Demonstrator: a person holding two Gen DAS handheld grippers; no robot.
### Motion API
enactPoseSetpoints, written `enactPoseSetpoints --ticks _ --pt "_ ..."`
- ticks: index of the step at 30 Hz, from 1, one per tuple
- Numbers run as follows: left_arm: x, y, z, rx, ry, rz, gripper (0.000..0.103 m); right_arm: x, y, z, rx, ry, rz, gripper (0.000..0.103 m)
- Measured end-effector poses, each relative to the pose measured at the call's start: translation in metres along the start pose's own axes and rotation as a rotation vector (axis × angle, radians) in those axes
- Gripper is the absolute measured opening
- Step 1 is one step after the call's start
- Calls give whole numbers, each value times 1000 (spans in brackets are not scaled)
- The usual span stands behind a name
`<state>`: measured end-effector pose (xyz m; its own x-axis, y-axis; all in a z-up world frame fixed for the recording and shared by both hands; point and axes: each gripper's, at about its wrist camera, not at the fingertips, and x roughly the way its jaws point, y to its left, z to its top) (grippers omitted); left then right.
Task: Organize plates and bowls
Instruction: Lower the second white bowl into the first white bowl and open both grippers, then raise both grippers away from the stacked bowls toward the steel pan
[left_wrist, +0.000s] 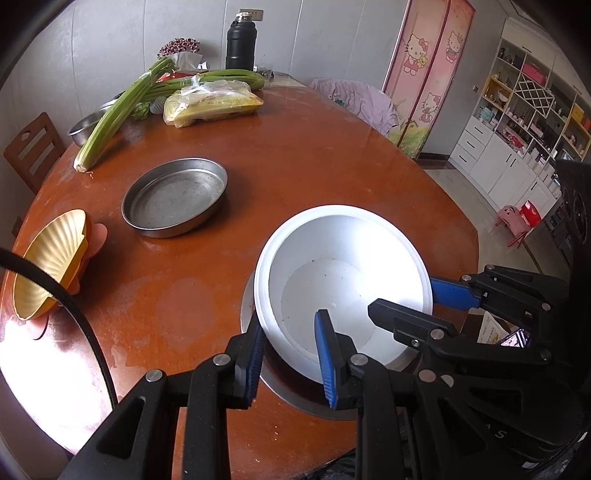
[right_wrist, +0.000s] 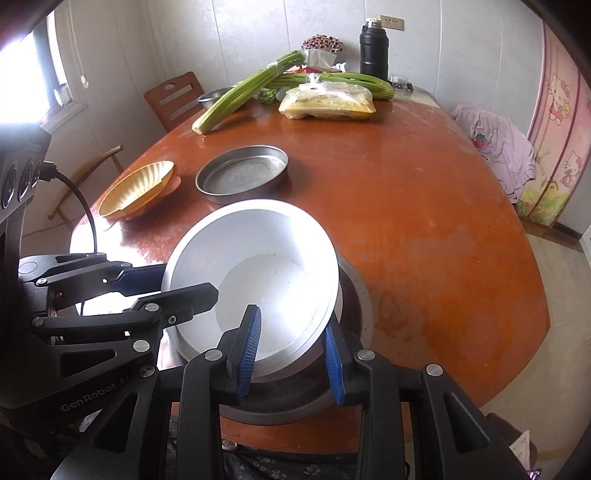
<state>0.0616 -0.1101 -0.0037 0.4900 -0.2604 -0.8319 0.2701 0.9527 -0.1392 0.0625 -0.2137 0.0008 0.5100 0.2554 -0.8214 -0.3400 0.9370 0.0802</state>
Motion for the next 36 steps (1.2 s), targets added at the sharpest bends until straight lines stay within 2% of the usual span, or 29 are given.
enactPoseSetpoints --ticks 13,36 --pt "4 0 0 1 6 0 27 3 0 1 -5 3 -21 34" --pt "-20 24 6 -53 -68 -49 28 -8 -2 18 10 -47 -44 35"
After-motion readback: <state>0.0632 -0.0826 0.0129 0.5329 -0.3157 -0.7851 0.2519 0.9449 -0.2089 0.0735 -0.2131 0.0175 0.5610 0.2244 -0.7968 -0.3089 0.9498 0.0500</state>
